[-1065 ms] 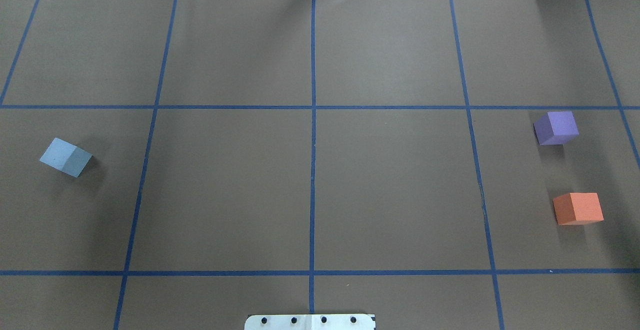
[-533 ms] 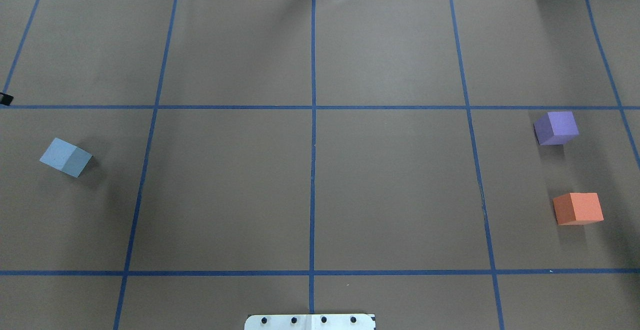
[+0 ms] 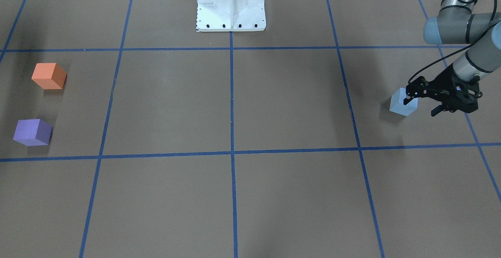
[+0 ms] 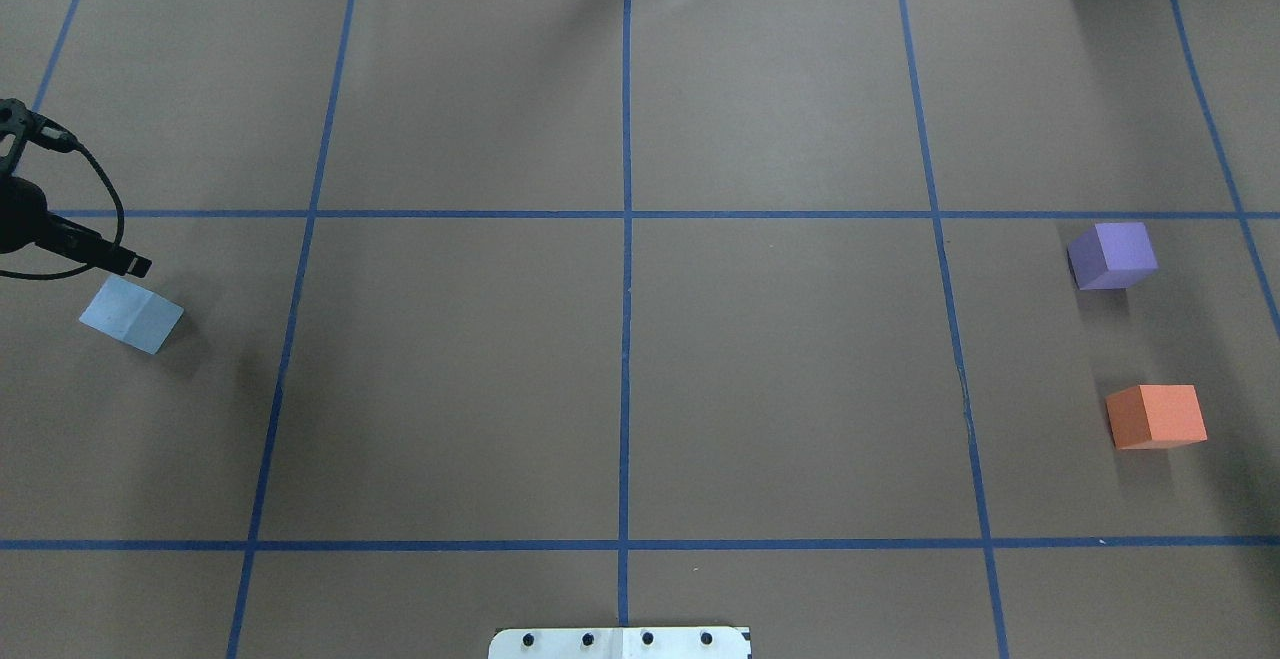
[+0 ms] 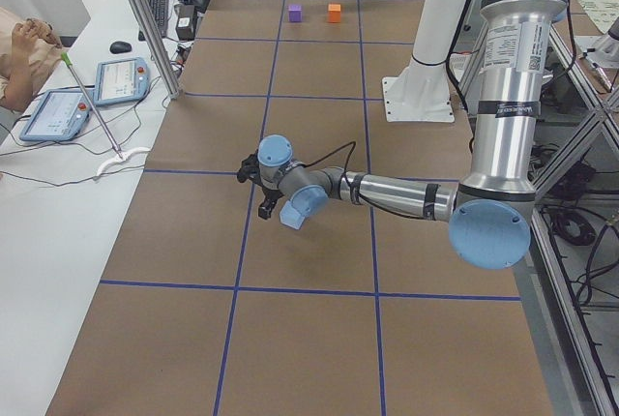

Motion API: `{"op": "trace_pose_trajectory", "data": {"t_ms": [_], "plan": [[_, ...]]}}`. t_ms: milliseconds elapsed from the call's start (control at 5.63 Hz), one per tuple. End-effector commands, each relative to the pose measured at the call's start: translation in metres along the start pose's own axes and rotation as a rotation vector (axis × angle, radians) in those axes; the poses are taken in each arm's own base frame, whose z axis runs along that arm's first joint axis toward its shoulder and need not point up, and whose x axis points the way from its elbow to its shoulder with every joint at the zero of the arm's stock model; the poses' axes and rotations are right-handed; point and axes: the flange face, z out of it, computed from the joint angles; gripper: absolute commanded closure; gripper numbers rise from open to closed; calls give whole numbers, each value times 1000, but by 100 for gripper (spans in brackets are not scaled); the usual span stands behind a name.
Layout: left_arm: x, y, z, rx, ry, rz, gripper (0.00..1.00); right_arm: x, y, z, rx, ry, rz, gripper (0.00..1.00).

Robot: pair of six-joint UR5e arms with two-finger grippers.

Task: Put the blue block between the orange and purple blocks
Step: 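Reach the left gripper down to the light blue block and grasp it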

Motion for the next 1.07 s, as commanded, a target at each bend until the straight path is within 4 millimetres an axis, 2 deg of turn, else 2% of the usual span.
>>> {"op": "trace_pose_trajectory", "data": {"t_ms": [0,355,533,888], "plan": [[13,6,17,-13,-25,-2,0,-1,0,-1,1,0,0,0],[10,24,25,-41,-33,-6,0,0,0,0,0,0,1,0],[14,32,38,-54,-68,8,0,0,0,0,-1,0,2,0],[19,42,47,-80,-65,13,3,0,0,0,-1,0,2,0]]}}
